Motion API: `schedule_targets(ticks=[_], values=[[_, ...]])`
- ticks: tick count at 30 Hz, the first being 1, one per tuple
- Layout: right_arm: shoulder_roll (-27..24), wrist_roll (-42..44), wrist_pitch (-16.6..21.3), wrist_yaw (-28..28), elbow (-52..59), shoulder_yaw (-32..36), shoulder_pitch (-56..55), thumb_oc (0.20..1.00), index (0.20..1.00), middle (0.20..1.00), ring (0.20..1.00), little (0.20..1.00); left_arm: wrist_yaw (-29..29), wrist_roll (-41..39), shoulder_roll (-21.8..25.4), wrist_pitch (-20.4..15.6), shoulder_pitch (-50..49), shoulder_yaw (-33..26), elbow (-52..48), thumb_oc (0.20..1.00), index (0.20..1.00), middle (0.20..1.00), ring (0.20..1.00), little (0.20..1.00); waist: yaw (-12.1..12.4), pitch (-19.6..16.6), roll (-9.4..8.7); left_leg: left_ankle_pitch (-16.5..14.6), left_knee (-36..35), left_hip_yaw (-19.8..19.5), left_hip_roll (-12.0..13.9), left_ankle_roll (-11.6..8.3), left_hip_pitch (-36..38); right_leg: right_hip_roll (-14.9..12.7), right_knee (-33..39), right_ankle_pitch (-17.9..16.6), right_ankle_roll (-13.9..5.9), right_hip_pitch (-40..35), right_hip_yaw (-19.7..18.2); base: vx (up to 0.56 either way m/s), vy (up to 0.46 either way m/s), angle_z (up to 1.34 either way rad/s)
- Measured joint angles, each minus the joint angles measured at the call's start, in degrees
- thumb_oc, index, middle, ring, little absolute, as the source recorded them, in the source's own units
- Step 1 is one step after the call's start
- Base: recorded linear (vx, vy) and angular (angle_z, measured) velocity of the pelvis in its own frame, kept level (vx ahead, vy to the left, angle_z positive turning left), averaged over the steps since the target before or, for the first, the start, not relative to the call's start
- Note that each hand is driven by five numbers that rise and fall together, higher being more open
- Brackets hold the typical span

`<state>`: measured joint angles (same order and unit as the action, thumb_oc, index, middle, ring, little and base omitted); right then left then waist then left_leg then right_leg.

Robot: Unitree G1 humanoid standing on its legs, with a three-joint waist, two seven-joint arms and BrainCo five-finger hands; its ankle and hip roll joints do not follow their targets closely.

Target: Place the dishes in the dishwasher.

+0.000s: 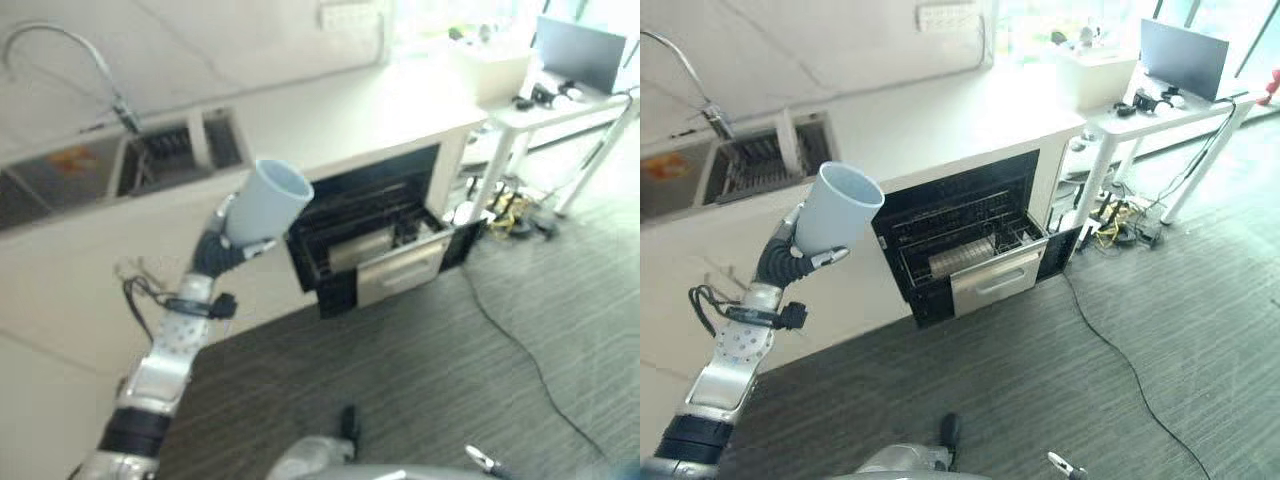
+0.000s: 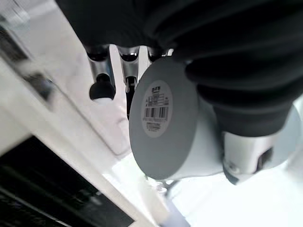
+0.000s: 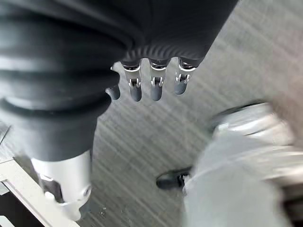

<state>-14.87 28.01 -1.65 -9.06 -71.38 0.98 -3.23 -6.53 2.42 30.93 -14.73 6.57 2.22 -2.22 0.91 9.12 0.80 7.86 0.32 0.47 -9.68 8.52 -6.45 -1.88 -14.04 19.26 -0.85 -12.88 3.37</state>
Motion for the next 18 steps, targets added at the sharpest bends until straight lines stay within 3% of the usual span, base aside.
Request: schedule_targets(ticks=[2, 3, 4, 5, 6, 7, 8, 9, 10, 11, 12, 14, 15, 16, 17, 18], values=[[1.4, 0.0, 0.3, 0.5, 0.8, 0.3, 0.0, 1.000, 1.000, 1.000, 1.000, 1.000, 0.6, 0.0, 0.4, 0.0, 2.0, -0.2, 0.7, 0.200, 0.200, 0.200, 0.200, 0.200, 0.5, 0.4, -0.29, -2.8, 2.9, -0.1, -0.7, -0.33, 0.2, -1.0, -6.3, -0.3, -1.20, 1.7, 1.5, 0.10, 0.101, -0.01], [1.9, -0.2, 1.1, 1.0, 1.4, 0.6, -0.3, 1.000, 1.000, 1.000, 1.000, 1.000, 0.9, 0.0, 0.6, 0.0, 2.5, 0.0, 0.9, 0.200, 0.200, 0.200, 0.200, 0.200, 0.4, 0.5, -0.37, -3.5, 2.8, -1.1, -1.0, -0.04, 1.8, -1.7, -16.5, -1.3, -3.16, 5.2, 1.9, 0.13, 0.010, 0.45], [1.8, -1.0, 1.6, 1.4, 2.3, 2.2, -1.0, 1.000, 1.000, 1.000, 1.000, 1.000, 1.1, 0.0, 1.7, -0.1, 2.8, 0.2, 0.9, 0.200, 0.200, 0.200, 0.200, 0.200, -0.4, 0.6, -0.52, -4.6, 2.1, -2.5, -1.5, 0.13, 4.4, -3.3, -32.9, -2.1, -6.11, 12.6, 1.6, 0.18, -0.147, 0.42], [1.7, -1.0, 2.0, 1.5, 2.3, 2.2, -0.9, 1.000, 1.000, 1.000, 1.000, 1.000, 1.1, 0.0, 2.6, -0.1, 2.8, 0.1, 0.9, 0.200, 0.200, 0.200, 0.200, 0.200, 0.0, 0.7, -0.64, -5.0, 1.9, -2.5, -1.5, 0.28, 5.1, -3.9, -35.9, -2.1, -6.18, 15.2, 1.4, 0.17, -0.235, 0.30], [1.3, -1.1, 2.2, 1.6, 2.5, 2.1, -0.7, 1.000, 1.000, 1.000, 1.000, 1.000, 0.5, 0.0, 3.6, -0.2, 2.8, 0.2, 1.3, 0.200, 0.200, 0.200, 0.200, 0.200, 0.2, 1.4, -0.59, -6.8, 1.5, -3.1, -1.0, -1.41, 6.2, -5.7, -35.9, -1.2, -5.94, 18.9, 2.7, 0.16, -0.343, -0.09], [1.0, -1.1, 2.2, 1.6, 2.4, 2.0, -0.4, 1.000, 1.000, 1.000, 1.000, 1.000, 0.2, 0.0, 3.4, -0.2, 2.8, 0.2, 1.8, 0.200, 0.200, 0.200, 0.200, 0.200, 0.4, 1.6, -0.24, -7.7, 1.4, -2.9, -0.6, -1.80, 6.4, -6.3, -34.4, -1.1, -5.69, 19.8, 3.3, 0.09, -0.239, -0.12], [-0.2, -1.0, 2.1, 2.0, 2.7, 1.7, 0.2, 1.000, 1.000, 1.000, 1.000, 1.000, -0.7, 0.1, 3.5, 0.1, 3.2, 1.3, 2.5, 0.200, 0.200, 0.200, 0.200, 0.200, 0.3, 2.3, 1.75, -7.2, 1.5, -2.9, 1.4, -3.16, 7.3, -6.6, -17.0, -2.1, -5.50, 21.2, 3.3, 0.15, -0.450, 0.06], [-0.2, -1.0, 2.1, 2.1, 2.5, 1.8, 0.1, 1.000, 1.000, 1.000, 1.000, 1.000, -1.1, 0.3, 3.5, 0.1, 3.7, 2.0, 2.5, 0.200, 0.200, 0.200, 0.200, 0.200, -0.1, 2.5, 1.48, -7.5, 1.5, -3.2, 1.4, -2.90, 7.7, -7.0, -9.7, -3.7, -6.23, 21.5, 2.4, 0.16, -0.444, 0.23], [0.1, -1.1, 2.0, 2.2, 1.9, 1.8, -0.1, 1.000, 1.000, 1.000, 1.000, 1.000, -1.6, 0.6, 3.4, -0.2, 3.7, 2.6, 3.1, 0.200, 0.200, 0.200, 0.200, 0.200, -0.4, 2.8, 0.61, -9.1, 2.1, -4.4, 1.4, -3.40, 8.8, -7.8, -2.6, -6.8, -6.69, 21.6, 1.1, 0.24, -0.692, 0.47], [0.0, -1.3, 2.1, 1.8, 0.8, 2.2, -0.4, 1.000, 1.000, 1.000, 1.000, 1.000, -3.1, 0.6, 2.5, 0.3, 3.8, 3.6, 5.2, 0.200, 0.200, 0.200, 0.200, 0.200, -0.7, 2.8, 0.10, -11.3, 4.1, -5.2, 1.1, -4.76, 8.6, -8.6, 4.6, -12.7, -8.14, 20.4, -1.2, 0.19, -0.569, 0.50], [0.1, -2.3, 1.9, 1.8, -1.4, 2.1, 0.2, 1.000, 1.000, 1.000, 1.000, 1.000, -4.0, 0.7, 3.0, 0.8, 3.0, 4.5, 5.3, 0.200, 0.200, 0.200, 0.200, 0.200, -0.4, 2.8, -0.98, -12.7, 6.3, -6.2, 0.9, -4.54, 8.8, -10.4, 10.9, -18.8, -10.34, 19.2, -3.6, 0.23, -0.809, 0.59], [0.9, -4.8, 2.1, 1.3, -1.8, 2.2, 0.4, 1.000, 1.000, 1.000, 1.000, 1.000, -5.3, 1.0, 2.7, 1.1, 1.1, 4.4, 5.4, 0.200, 0.200, 0.200, 0.200, 0.200, 0.0, 2.9, -1.34, -13.8, 7.2, -8.8, 2.4, -4.14, 9.7, -10.7, 13.6, -23.1, -9.48, 16.7, -3.9, 0.21, -0.879, 0.55], [0.9, -9.7, 2.1, 1.4, -0.8, 1.7, 1.0, 1.000, 1.000, 1.000, 1.000, 1.000, -6.6, 1.0, 1.9, 1.8, -0.1, 4.1, 4.9, 0.200, 0.200, 0.200, 0.200, 0.200, 0.2, 3.0, -1.15, -14.5, 7.1, -9.6, 4.3, -5.05, 10.3, -9.5, 11.8, -22.9, -8.94, 15.9, -1.2, 0.13, -0.744, 0.33], [0.4, -14.4, 2.3, 2.1, 1.9, -2.6, 1.5, 1.000, 1.000, 1.000, 1.000, 1.000, -7.2, 0.9, 1.9, 2.3, -2.4, 3.4, 2.5, 0.200, 0.200, 0.200, 0.200, 0.200, 1.0, 3.0, -1.29, -15.1, 5.5, -9.5, 7.3, -6.24, 11.6, -6.3, 11.7, -24.4, -5.59, 13.6, 3.6, 0.04, -0.689, 0.18], [-0.3, -16.2, 2.4, 2.3, 3.2, -5.8, 2.4, 1.000, 1.000, 1.000, 1.000, 1.000, -7.5, 0.9, 1.5, 2.3, -3.8, 2.6, 1.7, 0.200, 0.200, 0.200, 0.200, 0.200, 1.6, 2.9, -1.67, -14.7, 4.1, -9.1, 9.1, -7.71, 12.4, -4.9, 11.8, -22.7, -3.89, 12.6, 7.0, -0.02, -0.588, 0.55], [-1.7, -16.4, 2.5, 3.2, 6.7, -7.3, 2.5, 1.000, 1.000, 1.000, 1.000, 1.000, -6.8, 0.9, 0.7, 2.9, -3.6, 3.3, 1.4, 0.200, 0.200, 0.200, 0.200, 0.200, 0.6, 2.9, -1.72, -12.9, 5.1, -6.2, 10.7, -10.38, 11.2, -3.7, 9.6, -20.6, -2.15, 12.3, 9.2, -0.08, -0.616, 1.10]])
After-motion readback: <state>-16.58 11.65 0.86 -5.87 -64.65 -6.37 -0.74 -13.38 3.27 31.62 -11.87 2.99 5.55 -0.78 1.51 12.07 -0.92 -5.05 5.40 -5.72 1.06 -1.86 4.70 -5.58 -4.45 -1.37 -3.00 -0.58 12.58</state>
